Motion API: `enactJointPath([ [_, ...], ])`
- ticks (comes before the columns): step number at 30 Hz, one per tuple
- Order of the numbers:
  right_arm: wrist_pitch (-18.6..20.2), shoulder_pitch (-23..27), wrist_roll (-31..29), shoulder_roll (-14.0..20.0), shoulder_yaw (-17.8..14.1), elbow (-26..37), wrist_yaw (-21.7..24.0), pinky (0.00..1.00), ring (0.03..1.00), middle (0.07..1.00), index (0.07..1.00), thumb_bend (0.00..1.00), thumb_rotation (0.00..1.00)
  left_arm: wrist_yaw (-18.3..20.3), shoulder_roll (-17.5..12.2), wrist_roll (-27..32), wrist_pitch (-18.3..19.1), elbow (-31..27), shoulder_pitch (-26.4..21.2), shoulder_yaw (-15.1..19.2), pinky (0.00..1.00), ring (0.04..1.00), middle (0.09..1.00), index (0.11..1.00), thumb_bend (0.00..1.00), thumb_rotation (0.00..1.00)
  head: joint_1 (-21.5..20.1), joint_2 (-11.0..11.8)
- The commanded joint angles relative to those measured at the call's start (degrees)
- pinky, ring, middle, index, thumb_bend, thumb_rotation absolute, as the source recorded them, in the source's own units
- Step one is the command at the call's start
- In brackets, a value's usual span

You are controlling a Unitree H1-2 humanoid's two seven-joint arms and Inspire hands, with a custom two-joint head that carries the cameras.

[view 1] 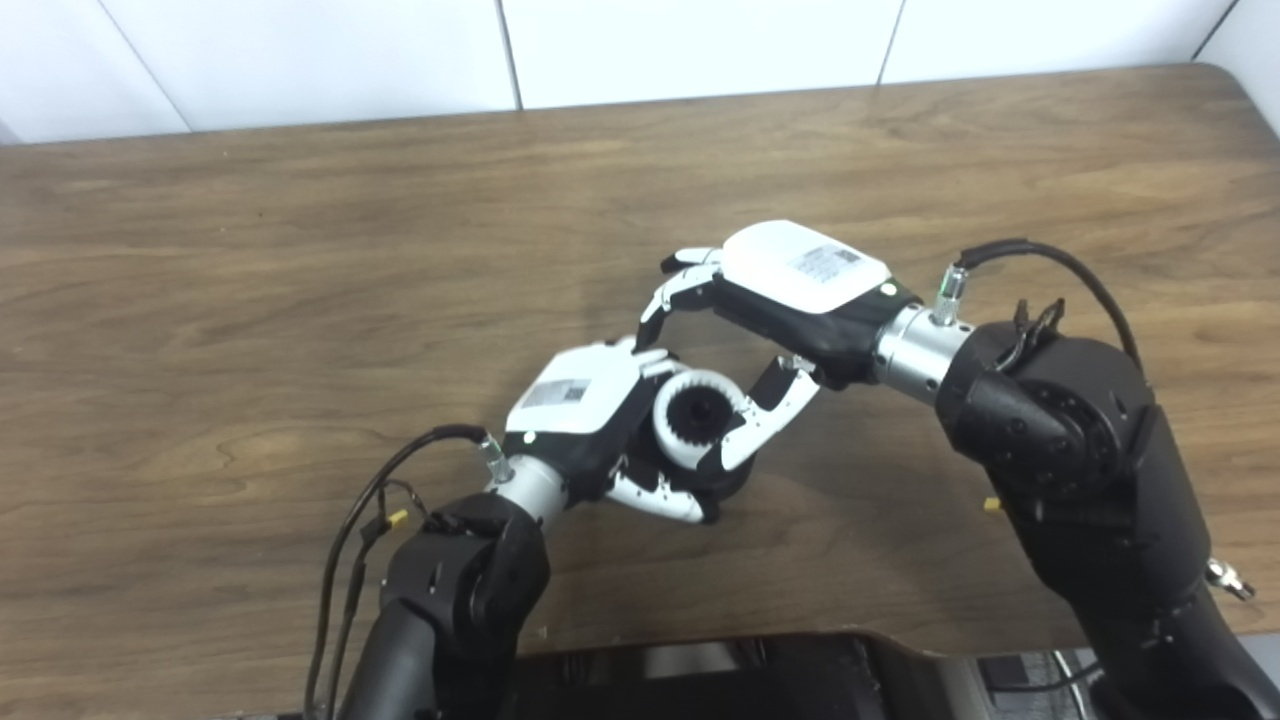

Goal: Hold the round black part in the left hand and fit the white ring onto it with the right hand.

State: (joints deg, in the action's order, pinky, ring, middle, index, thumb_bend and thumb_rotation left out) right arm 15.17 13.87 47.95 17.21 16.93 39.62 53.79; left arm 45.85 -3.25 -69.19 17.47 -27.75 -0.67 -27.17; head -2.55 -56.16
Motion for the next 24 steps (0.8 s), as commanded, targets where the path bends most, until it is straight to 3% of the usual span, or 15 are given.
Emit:
enactJointPath([
  [1,-0.2,1.3,-0.6,0.4,-1.1,1.5,-1.9,0.86,0.919,0.799,0.712,1.00,0.43,5.1,0.2,-2.8,1.2,-1.6,-1.6,0.0,1.00,1.000,0.996,0.993,1.00,0.52,0.0,0.0],
  [11,-0.4,1.0,-1.2,1.2,-1.9,1.4,-2.0,0.87,0.922,0.799,0.714,1.00,0.44,11.9,2.9,-9.8,0.9,-1.9,-1.0,2.0,1.00,1.000,1.000,1.000,1.00,0.53,0.3,0.5],
  [24,0.5,0.7,-0.8,1.6,-2.6,1.9,-2.1,0.85,0.916,0.819,0.756,1.00,0.44,17.2,5.0,-16.8,-2.0,-1.8,-1.5,5.3,1.00,1.000,1.000,1.000,1.00,0.54,-0.1,1.5],
])
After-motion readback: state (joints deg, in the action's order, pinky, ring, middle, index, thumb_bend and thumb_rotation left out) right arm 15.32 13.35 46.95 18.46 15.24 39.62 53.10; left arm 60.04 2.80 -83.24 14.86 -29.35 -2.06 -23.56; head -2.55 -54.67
